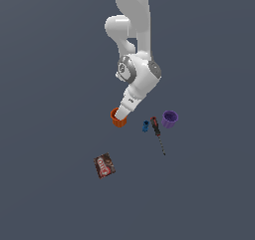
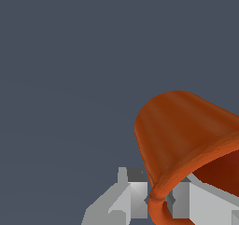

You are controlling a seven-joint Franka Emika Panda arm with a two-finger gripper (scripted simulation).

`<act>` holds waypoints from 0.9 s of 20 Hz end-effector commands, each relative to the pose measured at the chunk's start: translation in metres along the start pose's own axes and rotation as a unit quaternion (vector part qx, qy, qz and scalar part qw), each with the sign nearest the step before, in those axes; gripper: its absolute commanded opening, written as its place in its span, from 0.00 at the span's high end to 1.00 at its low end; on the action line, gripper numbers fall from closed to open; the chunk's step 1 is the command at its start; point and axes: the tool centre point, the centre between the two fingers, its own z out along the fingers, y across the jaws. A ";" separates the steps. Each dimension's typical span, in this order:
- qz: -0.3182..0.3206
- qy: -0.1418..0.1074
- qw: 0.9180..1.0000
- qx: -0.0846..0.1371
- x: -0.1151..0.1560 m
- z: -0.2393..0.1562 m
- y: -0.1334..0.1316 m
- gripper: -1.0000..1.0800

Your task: Pick up a designated object from a clutter of objects.

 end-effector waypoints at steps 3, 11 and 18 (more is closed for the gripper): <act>0.000 0.001 1.000 0.000 -0.023 -0.014 0.007 1.00; 0.000 0.002 1.000 0.000 -0.082 -0.048 0.022 1.00; 0.000 0.003 1.000 0.001 -0.143 -0.084 0.039 1.00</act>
